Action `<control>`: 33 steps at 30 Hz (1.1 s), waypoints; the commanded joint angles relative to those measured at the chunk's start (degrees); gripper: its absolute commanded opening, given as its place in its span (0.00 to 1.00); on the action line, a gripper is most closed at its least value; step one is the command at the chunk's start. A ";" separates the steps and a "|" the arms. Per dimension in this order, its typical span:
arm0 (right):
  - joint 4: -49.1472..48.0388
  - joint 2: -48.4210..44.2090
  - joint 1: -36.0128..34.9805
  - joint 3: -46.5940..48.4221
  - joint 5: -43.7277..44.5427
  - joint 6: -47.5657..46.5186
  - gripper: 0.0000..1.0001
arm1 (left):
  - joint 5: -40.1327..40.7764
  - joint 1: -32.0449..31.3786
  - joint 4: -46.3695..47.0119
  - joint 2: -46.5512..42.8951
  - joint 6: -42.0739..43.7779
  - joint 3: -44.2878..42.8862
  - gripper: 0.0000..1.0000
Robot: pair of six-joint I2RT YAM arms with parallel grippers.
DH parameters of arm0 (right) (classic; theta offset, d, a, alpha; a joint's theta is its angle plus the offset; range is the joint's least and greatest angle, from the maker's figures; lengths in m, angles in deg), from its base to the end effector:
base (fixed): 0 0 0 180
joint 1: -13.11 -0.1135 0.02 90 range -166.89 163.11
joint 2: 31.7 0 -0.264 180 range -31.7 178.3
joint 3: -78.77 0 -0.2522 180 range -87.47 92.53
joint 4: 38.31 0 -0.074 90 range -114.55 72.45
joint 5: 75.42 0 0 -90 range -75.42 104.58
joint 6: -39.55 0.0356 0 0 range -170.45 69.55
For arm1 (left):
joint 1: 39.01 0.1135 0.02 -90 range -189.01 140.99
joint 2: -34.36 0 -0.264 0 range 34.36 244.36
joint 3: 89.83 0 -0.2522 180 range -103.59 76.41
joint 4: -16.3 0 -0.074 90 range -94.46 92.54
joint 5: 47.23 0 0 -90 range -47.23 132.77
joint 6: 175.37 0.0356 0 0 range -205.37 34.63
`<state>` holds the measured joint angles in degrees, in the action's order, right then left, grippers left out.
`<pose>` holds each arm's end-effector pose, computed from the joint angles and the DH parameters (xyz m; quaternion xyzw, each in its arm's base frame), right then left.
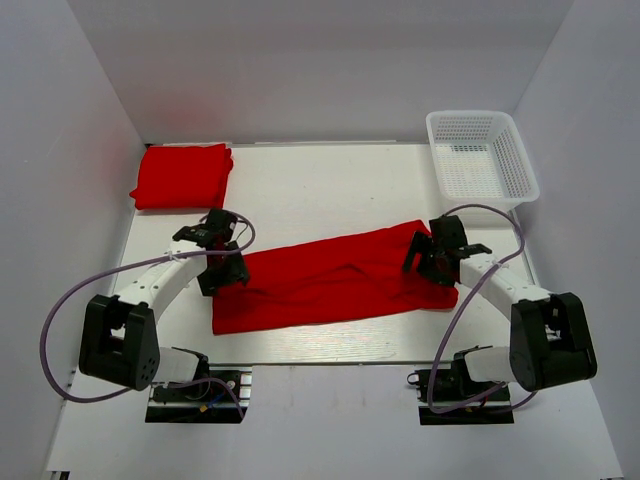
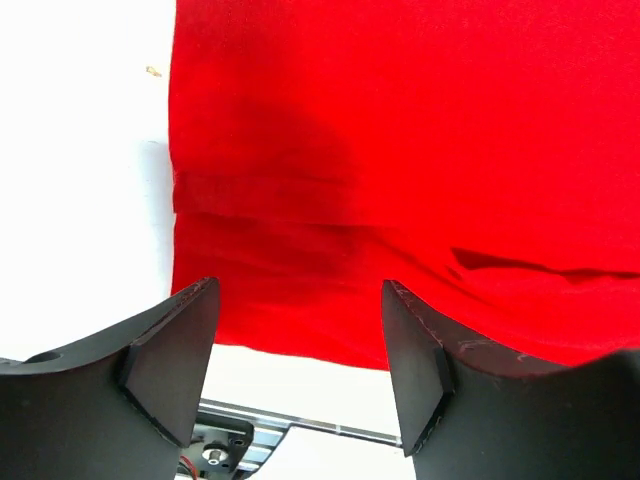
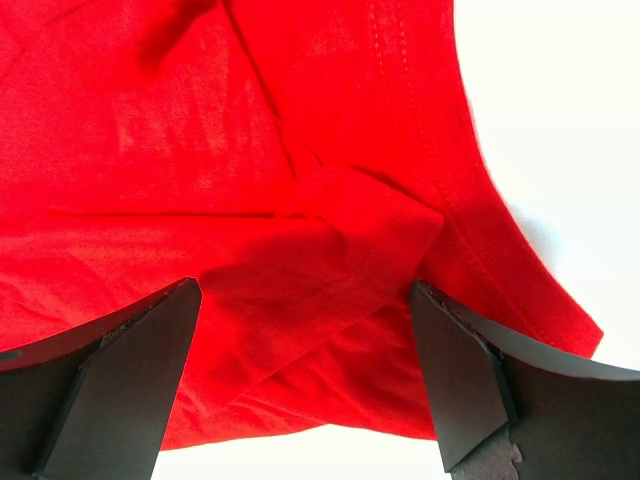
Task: Fold and stack the t-shirts
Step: Fold the other side of the tshirt into a rectangle, then rotate the tshirt 90 degrees
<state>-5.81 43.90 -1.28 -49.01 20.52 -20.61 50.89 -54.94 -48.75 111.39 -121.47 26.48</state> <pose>0.2404 0.0579 0.1786 0.1434 0.9440 0.0644 0.2901 0.2207 -0.0578 0.2056 -0.1808 0.9758 0.0191 0.1216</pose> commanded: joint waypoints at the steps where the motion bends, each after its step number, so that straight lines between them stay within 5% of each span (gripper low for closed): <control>1: -0.46 1.31 0.07 0.83 -0.66 0.65 0.90 | 1.20 -0.34 -0.06 -1.98 -1.43 -2.00 0.76; 7: -2.48 4.30 -0.02 0.74 -2.33 1.00 0.90 | -9.25 -0.86 11.99 -0.23 4.90 -3.07 0.93; 18: -3.28 18.33 -0.28 8.73 -5.14 -0.22 0.90 | -19.09 -2.53 14.02 11.38 6.57 1.75 0.93; 26: -4.77 36.72 -0.55 32.62 -16.12 -2.42 0.90 | -35.69 -10.51 14.11 6.64 2.62 13.89 1.00; 29: -6.62 44.80 -2.30 42.97 -23.84 -1.64 0.90 | -40.96 -14.99 14.11 6.11 1.39 12.94 1.00; 33: -7.58 54.38 -5.03 55.22 -23.69 1.26 0.90 | -44.32 -22.10 13.23 5.49 -1.52 9.16 1.00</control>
<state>-13.37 92.20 -3.77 1.96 0.82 -21.31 13.67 -72.33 -32.99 116.81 -120.35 36.60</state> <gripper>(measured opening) 0.903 0.994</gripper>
